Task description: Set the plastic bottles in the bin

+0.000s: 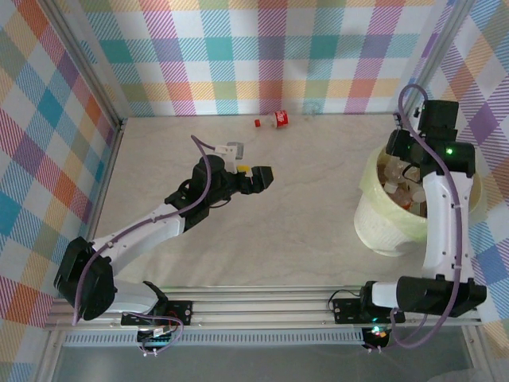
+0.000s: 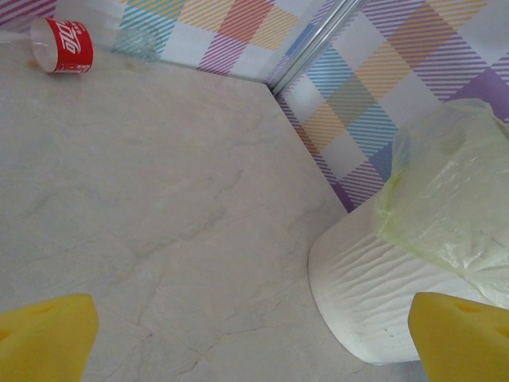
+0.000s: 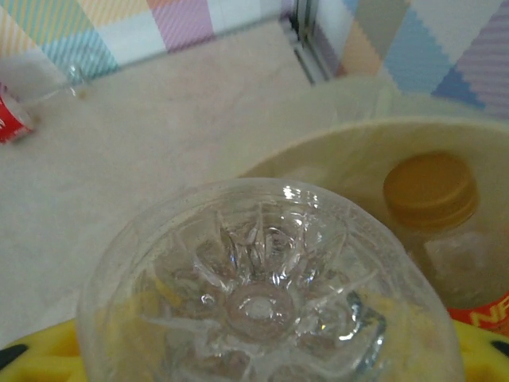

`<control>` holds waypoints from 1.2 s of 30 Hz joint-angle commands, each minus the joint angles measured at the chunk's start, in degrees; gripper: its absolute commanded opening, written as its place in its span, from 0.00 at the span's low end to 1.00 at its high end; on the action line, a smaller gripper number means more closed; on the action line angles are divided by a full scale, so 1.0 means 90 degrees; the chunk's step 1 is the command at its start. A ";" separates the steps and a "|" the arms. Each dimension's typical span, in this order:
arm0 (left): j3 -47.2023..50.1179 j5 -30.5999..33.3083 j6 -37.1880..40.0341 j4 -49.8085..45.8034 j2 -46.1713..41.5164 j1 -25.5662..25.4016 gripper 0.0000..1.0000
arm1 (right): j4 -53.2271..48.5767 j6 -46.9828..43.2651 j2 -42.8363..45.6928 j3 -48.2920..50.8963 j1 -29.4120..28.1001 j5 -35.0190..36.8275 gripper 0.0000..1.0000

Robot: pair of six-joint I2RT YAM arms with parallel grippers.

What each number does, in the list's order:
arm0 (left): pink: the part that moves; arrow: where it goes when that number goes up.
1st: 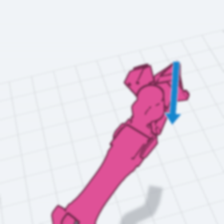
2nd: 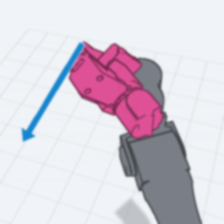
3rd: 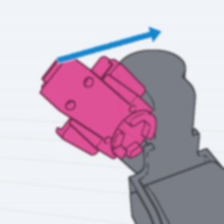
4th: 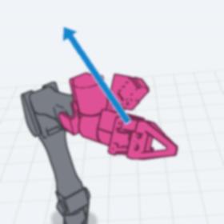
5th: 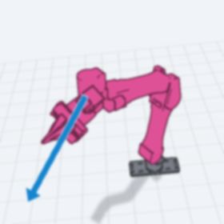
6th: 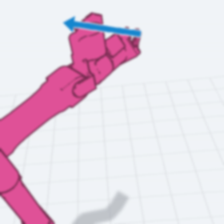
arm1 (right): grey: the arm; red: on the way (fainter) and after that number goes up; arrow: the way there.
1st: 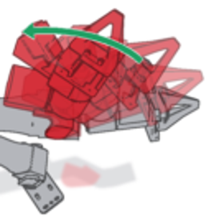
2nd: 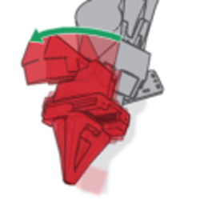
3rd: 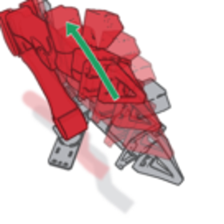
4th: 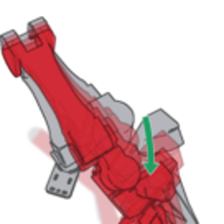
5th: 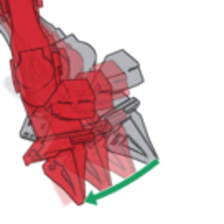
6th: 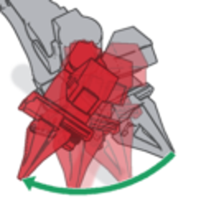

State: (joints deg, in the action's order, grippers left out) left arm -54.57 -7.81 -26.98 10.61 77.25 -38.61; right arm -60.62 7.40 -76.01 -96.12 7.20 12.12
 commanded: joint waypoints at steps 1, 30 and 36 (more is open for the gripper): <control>-0.0183 0.0075 -0.0088 0.0034 0.0087 -0.0053 1.00 | -0.0813 0.0078 -0.0179 -0.0325 0.0075 -0.0190 0.67; -0.0084 0.0306 -0.0010 -0.0162 0.0101 -0.0036 1.00 | -0.0525 0.0276 0.0235 0.0378 0.0093 0.2018 1.00; -0.0203 0.0210 0.0030 -0.0319 0.0173 -0.0036 1.00 | -0.0786 0.0260 0.0164 0.0559 0.0166 0.2745 1.00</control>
State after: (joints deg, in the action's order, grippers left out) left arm -54.68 -5.41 -27.55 8.80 78.39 -38.61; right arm -64.34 9.87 -74.22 -91.42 8.08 30.44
